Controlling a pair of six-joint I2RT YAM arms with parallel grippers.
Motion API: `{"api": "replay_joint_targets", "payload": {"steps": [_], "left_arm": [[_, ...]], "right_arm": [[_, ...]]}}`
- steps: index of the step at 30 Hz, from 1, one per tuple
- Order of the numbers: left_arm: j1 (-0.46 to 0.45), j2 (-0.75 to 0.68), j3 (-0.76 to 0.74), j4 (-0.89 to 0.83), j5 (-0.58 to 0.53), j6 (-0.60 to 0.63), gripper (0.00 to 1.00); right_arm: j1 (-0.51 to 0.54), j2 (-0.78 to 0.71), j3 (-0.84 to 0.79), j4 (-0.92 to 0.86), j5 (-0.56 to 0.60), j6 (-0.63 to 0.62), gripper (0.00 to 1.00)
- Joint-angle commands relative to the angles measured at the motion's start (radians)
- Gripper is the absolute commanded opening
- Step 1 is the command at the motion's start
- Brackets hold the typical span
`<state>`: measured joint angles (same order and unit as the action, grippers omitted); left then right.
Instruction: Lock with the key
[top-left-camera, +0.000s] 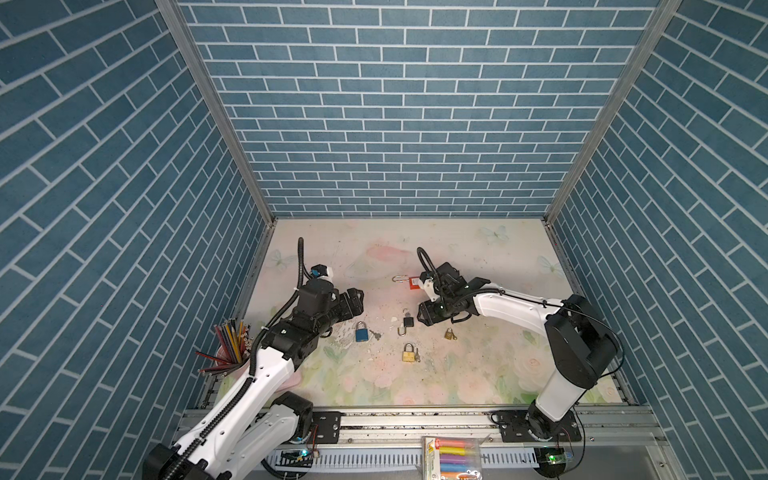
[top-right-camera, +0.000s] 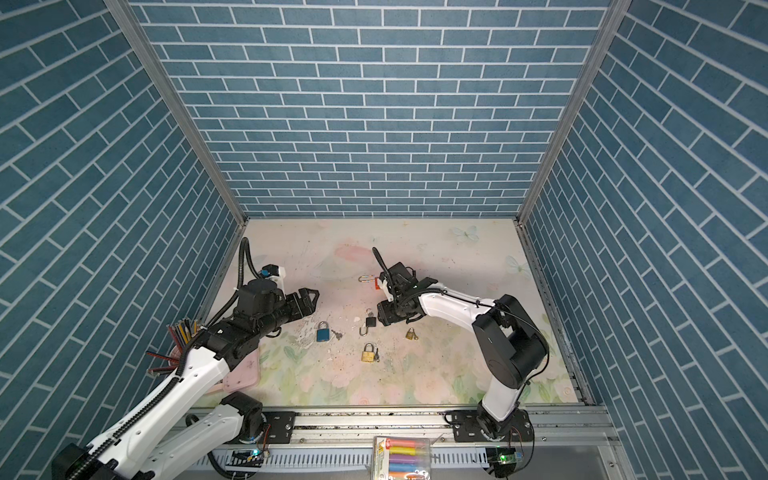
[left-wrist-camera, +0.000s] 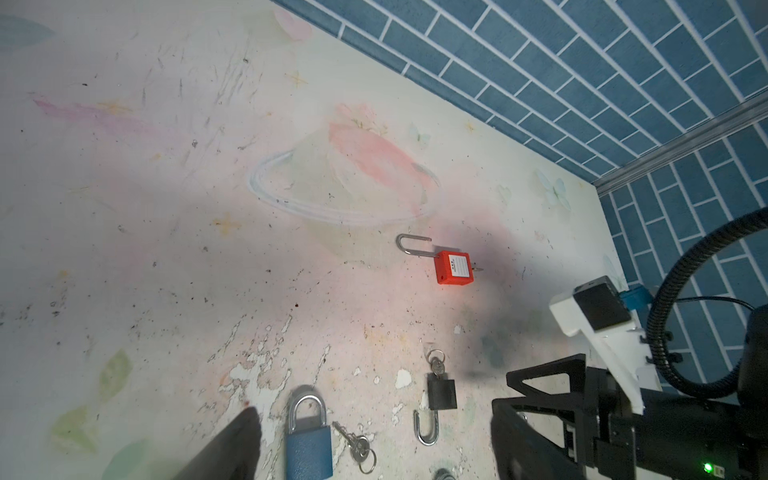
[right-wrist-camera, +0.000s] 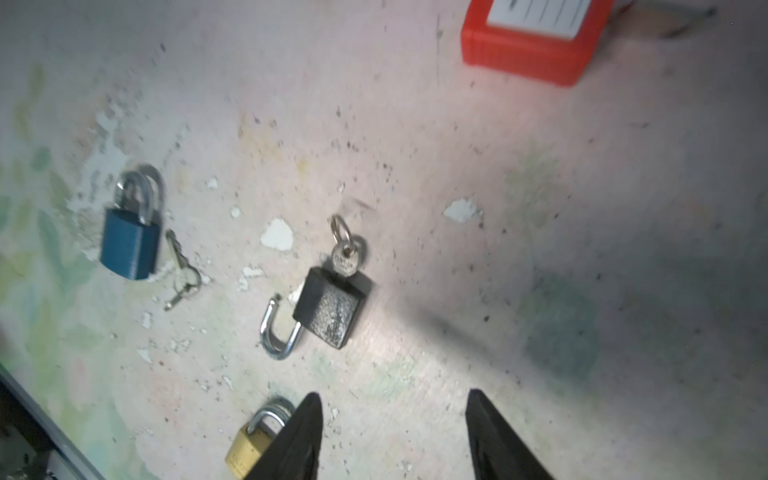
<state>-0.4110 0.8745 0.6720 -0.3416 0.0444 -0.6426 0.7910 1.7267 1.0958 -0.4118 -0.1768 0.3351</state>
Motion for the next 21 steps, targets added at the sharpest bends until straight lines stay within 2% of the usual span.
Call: {"api": "replay_joint_targets", "payload": {"steps": [1, 8, 21], "left_arm": [[-0.005, -0.016, -0.01, -0.06, -0.007, 0.019, 0.88], [-0.004, -0.046, -0.035, -0.062, -0.013, 0.021, 0.87], [-0.003, -0.056, -0.071, -0.052, -0.008, -0.005, 0.87]], "right_arm": [[0.057, 0.025, 0.051, -0.083, 0.117, -0.009, 0.57], [0.128, 0.103, 0.106, -0.111, 0.264, 0.007, 0.59], [0.158, 0.166, 0.108, -0.055, 0.295, 0.008, 0.61]]}}
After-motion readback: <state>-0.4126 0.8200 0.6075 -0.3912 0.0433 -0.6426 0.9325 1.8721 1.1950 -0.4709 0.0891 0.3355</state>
